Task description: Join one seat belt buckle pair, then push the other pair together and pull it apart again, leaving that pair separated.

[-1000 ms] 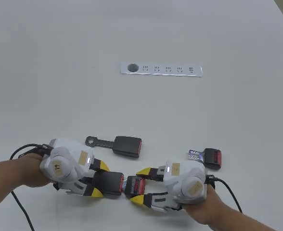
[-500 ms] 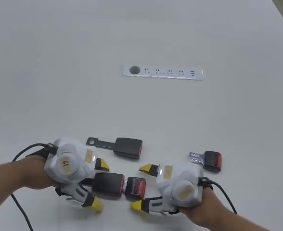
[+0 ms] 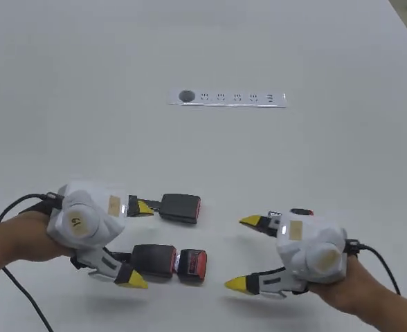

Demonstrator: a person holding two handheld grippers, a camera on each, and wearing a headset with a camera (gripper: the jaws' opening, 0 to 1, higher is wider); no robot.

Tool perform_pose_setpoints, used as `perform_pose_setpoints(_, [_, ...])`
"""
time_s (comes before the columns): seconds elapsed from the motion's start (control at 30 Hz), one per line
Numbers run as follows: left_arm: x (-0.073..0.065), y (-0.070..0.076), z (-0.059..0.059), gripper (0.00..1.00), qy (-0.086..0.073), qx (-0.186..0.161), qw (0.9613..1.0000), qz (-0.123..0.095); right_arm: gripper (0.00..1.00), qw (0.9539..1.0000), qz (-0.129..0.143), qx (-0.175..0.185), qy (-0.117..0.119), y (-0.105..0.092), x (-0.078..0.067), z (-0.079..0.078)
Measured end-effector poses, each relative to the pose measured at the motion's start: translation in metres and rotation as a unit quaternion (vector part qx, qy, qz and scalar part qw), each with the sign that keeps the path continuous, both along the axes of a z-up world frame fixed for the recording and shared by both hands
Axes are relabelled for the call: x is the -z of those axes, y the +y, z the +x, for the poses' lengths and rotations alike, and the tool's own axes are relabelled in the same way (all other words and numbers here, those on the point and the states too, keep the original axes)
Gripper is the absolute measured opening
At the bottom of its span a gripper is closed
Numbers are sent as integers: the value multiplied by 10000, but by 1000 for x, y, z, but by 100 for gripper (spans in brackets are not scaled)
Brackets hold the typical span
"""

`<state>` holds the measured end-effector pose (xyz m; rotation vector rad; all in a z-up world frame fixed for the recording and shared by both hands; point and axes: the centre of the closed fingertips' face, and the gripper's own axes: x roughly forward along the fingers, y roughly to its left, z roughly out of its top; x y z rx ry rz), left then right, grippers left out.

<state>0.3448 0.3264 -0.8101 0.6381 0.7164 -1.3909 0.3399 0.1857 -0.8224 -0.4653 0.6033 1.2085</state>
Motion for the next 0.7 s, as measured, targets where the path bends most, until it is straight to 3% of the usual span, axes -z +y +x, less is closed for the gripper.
perform_pose_setpoints(0.2, [-11,-4,25,76,-140,-69,9999,-46,68,9993,-187,330,10,-45,0,27])
perform_pose_setpoints(0.43, [-5,-10,56,74,-289,-23,9996,75,68,9976,-307,573,234,-80,5,51])
perform_pose_setpoints(0.53, [0,-15,66,74,-471,47,9987,174,68,9965,-345,680,353,-88,11,56])
perform_pose_setpoints(0.63, [5,-24,72,73,-290,-140,9995,31,68,9956,-436,661,503,-96,21,57])
perform_pose_setpoints(0.7, [12,-26,73,68,-254,-142,9996,55,67,9952,-501,614,573,-98,23,54])
